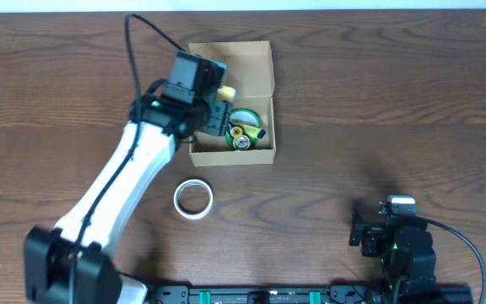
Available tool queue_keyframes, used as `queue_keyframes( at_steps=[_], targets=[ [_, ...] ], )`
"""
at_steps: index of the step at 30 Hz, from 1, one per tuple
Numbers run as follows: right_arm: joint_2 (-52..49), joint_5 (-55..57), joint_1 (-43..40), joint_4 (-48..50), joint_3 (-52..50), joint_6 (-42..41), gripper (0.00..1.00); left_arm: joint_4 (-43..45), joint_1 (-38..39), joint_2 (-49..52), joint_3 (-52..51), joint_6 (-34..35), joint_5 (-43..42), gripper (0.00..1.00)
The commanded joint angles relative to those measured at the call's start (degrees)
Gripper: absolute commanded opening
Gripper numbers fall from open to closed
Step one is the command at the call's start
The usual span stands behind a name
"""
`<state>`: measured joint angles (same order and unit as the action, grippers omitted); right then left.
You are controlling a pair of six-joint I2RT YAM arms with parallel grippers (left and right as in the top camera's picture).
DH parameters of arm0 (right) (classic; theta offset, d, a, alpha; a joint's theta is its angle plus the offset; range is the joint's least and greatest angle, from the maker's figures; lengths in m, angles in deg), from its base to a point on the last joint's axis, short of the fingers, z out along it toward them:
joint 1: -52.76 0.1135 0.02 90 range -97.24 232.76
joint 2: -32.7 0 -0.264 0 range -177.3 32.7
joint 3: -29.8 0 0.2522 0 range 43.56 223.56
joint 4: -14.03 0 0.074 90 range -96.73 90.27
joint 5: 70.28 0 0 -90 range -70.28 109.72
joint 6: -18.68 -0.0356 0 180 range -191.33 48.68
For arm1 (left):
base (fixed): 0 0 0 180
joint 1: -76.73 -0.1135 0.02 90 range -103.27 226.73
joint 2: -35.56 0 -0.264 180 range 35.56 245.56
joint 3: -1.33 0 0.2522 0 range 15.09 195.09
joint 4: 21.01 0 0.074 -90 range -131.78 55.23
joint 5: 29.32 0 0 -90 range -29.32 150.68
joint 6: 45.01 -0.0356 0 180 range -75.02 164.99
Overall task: Pack container
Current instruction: 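Lift the sticky-note pad into the box and release it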
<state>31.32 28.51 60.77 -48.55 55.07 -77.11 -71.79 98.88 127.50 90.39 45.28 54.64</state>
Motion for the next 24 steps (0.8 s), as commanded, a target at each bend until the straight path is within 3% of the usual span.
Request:
queue_keyframes(
  at_steps=[1,15,19,23,24],
  targets=[
    [0.33,0.17,-0.48,-0.22,-0.39,0.72,0.99,-0.22,-0.04,3.58,0.68,3.23,-1.09,0.61],
    [0.33,0.17,-0.48,-0.22,-0.39,0.72,0.99,-2.84,0.0,9.97,0.66,6.84,-1.49,0.63],
    [0.33,0.17,-0.48,-0.22,-0.39,0.72,0.99,-2.78,0.0,10.78,0.63,7.48,-1.46,0.8],
    [0.33,0.17,-0.48,-0.22,-0.39,0.72,0.99,-1.73,0.0,10.78,0.63,7.45,-1.36,0.89],
    [0.33,0.17,-0.48,-0.22,-0.39,0.72,0.99,-1.01,0.0,10.78,0.66,7.45,-1.22,0.95]
  ],
)
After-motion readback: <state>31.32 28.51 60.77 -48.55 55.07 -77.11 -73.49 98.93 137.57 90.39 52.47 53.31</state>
